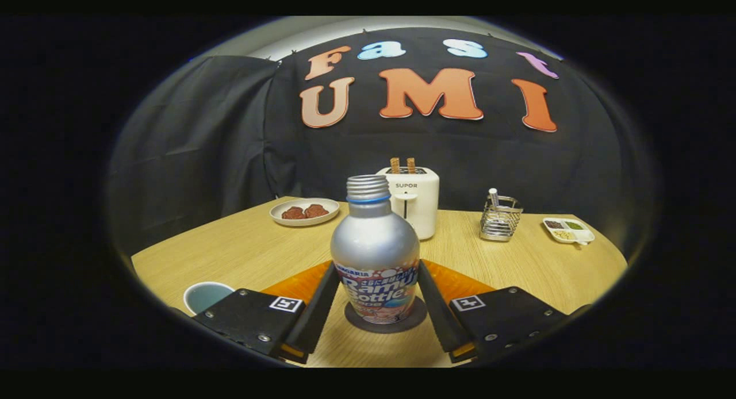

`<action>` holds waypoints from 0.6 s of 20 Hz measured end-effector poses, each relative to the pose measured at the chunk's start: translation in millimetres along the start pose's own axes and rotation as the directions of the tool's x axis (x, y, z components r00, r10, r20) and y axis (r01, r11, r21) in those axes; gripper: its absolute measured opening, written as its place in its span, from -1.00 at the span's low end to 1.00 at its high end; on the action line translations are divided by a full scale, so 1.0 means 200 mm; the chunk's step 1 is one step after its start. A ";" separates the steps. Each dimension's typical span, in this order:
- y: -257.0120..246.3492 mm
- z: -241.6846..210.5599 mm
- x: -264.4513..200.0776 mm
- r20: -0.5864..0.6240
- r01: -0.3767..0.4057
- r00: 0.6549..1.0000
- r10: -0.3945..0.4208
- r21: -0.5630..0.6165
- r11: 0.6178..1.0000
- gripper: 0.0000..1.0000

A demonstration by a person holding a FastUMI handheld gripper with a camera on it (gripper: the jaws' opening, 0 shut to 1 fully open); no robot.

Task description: Take the bottle from table, then pour the juice into the cup, finally place the bottle on the coaster

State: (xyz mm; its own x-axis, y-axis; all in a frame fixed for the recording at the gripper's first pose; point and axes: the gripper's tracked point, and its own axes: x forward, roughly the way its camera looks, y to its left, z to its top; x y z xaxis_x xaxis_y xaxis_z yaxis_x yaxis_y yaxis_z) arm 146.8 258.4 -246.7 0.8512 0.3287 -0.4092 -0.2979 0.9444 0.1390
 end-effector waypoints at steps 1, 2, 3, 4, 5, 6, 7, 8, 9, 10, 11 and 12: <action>-0.01 -0.01 0.00 -0.006 0.005 1.000 -0.005 0.004 1.000 0.62; -0.02 0.00 -0.01 -0.009 0.009 1.000 -0.009 0.007 1.000 0.63; -0.03 0.00 -0.01 -0.011 0.015 1.000 -0.015 0.013 1.000 0.67; -0.04 0.01 -0.03 -0.005 0.016 1.000 -0.015 0.023 1.000 0.72; -0.04 0.03 -0.05 0.005 0.015 1.000 -0.016 0.035 0.999 0.82; -0.04 0.06 -0.07 0.017 0.013 1.000 -0.013 0.043 0.999 0.86; -0.04 0.08 -0.10 0.031 0.013 0.999 -0.014 0.044 0.999 0.92; -0.05 0.11 -0.13 0.044 0.016 0.999 -0.018 0.041 0.999 0.93; -0.06 0.14 -0.17 0.062 0.019 0.998 -0.021 0.036 0.999 0.95; -0.07 0.18 -0.21 0.082 0.025 0.996 -0.027 0.028 0.999 0.95; -0.08 0.22 -0.26 0.108 0.029 0.994 -0.031 0.021 0.999 0.95; -0.08 0.26 -0.30 0.131 0.032 0.991 -0.034 0.013 0.999 0.94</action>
State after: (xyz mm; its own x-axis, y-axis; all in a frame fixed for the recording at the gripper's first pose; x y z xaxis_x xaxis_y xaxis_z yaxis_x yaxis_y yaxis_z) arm 121.8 223.6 -177.6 0.9099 0.2943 -0.2923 -0.2647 0.9545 0.1370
